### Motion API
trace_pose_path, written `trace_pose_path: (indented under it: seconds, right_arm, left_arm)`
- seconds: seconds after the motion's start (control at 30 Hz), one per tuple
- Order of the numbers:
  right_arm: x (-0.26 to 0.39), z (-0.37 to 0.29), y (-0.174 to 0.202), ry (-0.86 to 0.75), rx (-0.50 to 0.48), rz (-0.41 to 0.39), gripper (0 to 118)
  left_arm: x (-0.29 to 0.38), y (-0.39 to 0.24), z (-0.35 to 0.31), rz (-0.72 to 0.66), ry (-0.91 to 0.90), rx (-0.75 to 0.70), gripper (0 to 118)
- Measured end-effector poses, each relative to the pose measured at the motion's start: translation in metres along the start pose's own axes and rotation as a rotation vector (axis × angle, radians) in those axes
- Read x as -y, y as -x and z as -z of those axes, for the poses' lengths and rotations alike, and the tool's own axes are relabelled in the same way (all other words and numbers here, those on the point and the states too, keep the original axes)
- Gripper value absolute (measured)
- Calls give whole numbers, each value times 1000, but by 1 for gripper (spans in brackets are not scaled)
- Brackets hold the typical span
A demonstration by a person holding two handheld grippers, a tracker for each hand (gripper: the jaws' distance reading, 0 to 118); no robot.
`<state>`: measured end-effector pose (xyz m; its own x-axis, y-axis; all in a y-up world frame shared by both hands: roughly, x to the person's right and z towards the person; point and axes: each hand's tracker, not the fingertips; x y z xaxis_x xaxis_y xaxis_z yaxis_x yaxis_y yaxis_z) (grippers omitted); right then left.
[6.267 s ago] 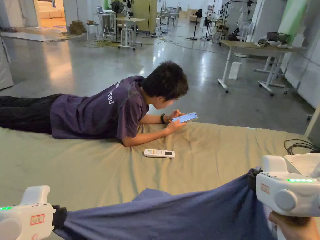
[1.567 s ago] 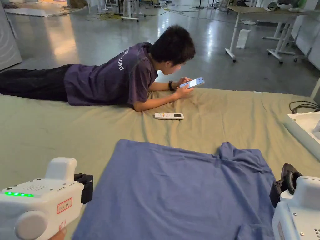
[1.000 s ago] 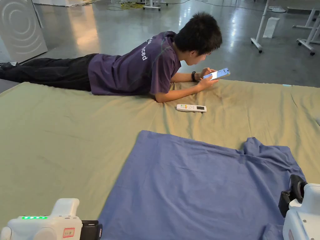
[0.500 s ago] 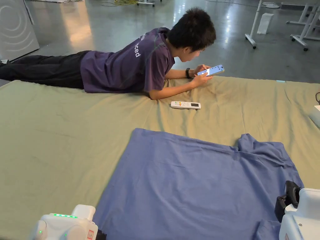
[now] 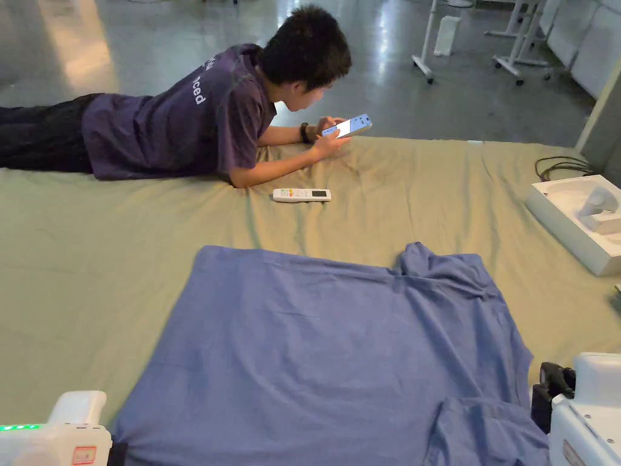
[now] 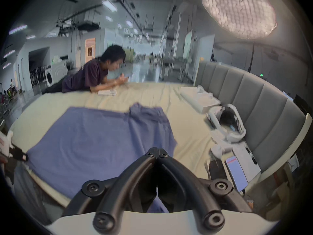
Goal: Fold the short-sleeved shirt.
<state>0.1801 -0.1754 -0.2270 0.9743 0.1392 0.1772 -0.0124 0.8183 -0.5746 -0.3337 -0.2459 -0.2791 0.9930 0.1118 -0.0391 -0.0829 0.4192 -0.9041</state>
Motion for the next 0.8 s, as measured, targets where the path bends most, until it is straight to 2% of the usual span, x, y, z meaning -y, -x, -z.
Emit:
trace_pose_path:
  seconds: [0.07, 0.1, 0.2, 0.23, 0.27, 0.47, 0.5, 0.53, 0.57, 0.6, 0.63, 0.67, 0.7, 0.77, 0.8]
  right_arm:
    - [7, 4, -14, 99, 7, 10, 1]
    - [12, 6, -20, 139, 17, 14, 15]
    - [29, 16, -32, 237, 6, 51, 94]
    - [34, 19, -35, 262, 12, 68, 106]
    - [39, 21, -35, 294, 17, 75, 107]
    - [73, 42, -25, 492, -1, 67, 107]
    - [79, 49, -23, 506, -15, 78, 106]
    - [86, 54, -21, 510, -30, 96, 100]
    - [90, 60, -21, 521, -46, 110, 88]
    - [93, 68, -20, 539, -48, 116, 65]
    - [95, 74, -18, 552, -41, 110, 33]
    - [97, 74, -15, 557, -40, 103, 22]
    - [99, 76, -14, 566, -56, 102, 21]
    - [99, 75, -11, 563, -49, 93, 9]
    - [98, 71, -9, 557, -49, 81, 8]
  left_arm:
    - [-1, -3, -5, 1, 2, 5, 4]
    - [-4, -4, -9, -4, -15, 7, 4]
    - [-6, -7, -13, 5, -7, 10, 4]
    - [-7, -7, -13, 4, -11, 10, 4]
    - [-7, -8, -14, 6, -8, 11, 4]
    - [-4, -10, -16, 3, 2, 12, 4]
    - [-6, -6, -11, 3, 8, 14, 4]
    - [-6, -6, -10, 6, 13, 14, 4]
    - [-5, -6, -10, 6, 15, 13, 4]
    - [-5, -6, -10, 4, 19, 14, 4]
    - [-5, -3, -6, 1, 26, 16, 4]
    - [-4, -3, -5, -1, 28, 17, 4]
    - [-3, -2, -5, -5, 32, 19, 4]
    - [-3, 2, 0, -9, 37, 20, 4]
    - [-3, 4, 1, -12, 39, 23, 4]
